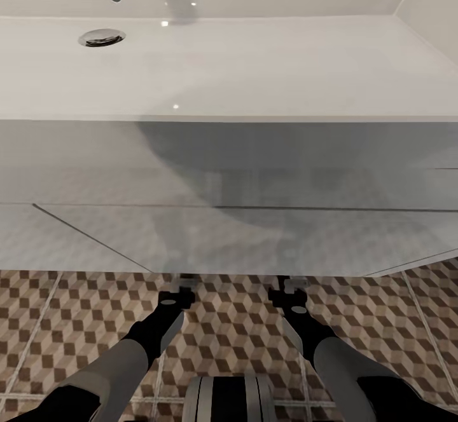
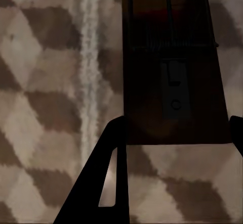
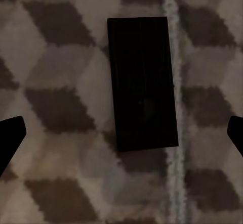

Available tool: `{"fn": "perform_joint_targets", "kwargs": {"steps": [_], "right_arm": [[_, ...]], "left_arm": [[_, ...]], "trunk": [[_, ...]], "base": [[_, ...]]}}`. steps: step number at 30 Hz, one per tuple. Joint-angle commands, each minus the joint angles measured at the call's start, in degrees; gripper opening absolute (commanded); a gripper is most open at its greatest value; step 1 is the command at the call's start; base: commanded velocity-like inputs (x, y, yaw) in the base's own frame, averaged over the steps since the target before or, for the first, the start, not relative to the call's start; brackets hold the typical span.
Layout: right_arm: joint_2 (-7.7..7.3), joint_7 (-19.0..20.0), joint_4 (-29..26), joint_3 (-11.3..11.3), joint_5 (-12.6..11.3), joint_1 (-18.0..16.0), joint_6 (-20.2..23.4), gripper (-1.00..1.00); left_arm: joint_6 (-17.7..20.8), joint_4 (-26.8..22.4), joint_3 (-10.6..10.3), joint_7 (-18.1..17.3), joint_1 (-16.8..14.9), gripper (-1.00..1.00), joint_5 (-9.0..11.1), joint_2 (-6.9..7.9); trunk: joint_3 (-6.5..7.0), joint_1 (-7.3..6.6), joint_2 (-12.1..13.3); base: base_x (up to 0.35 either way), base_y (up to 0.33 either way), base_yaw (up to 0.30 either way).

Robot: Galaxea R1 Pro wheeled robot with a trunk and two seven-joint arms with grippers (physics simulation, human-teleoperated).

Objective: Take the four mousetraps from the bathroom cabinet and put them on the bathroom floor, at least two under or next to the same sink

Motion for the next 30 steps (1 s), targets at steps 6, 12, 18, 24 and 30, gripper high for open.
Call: {"fn": "perform_joint_targets", "kwargs": {"steps": [6, 12, 18, 24, 30], "right_arm": [[-0.03, -0.21, 0.06, -0.13, 0.38, -0.03, -0.13, 1.0], [0.0, -0.21, 0.06, -0.13, 0.38, -0.01, -0.13, 1.0], [0.01, -0.21, 0.06, -0.13, 0.38, -0.01, -0.13, 1.0], [0.01, -0.21, 0.06, -0.13, 0.4, 0.02, -0.13, 1.0], [0.01, -0.21, 0.06, -0.13, 0.45, -0.01, -0.13, 1.0]], "left_arm": [[0.71, 0.11, -0.55, 0.55, -0.01, -1.0, 0.57, -0.01], [0.67, 0.43, -0.51, 0.6, -0.01, -1.0, 0.53, -0.01], [0.62, 0.55, -0.49, 0.64, -0.01, -1.0, 0.55, 0.01], [0.31, 1.35, -0.55, 0.66, -0.01, -1.0, 0.51, -0.05], [-0.17, 1.79, -0.57, 0.71, -0.01, -1.0, 0.37, -0.09]], "trunk": [[-0.03, -0.01, -0.01], [-0.03, -0.01, -0.01], [-0.03, -0.01, -0.01], [-0.03, -0.01, -0.01], [-0.03, -0.01, -0.01]], "base": [[0.0, 0.0, 0.0], [0.0, 0.0, 0.0], [0.0, 0.0, 0.0], [0.0, 0.0, 0.0], [0.0, 0.0, 0.0]]}}
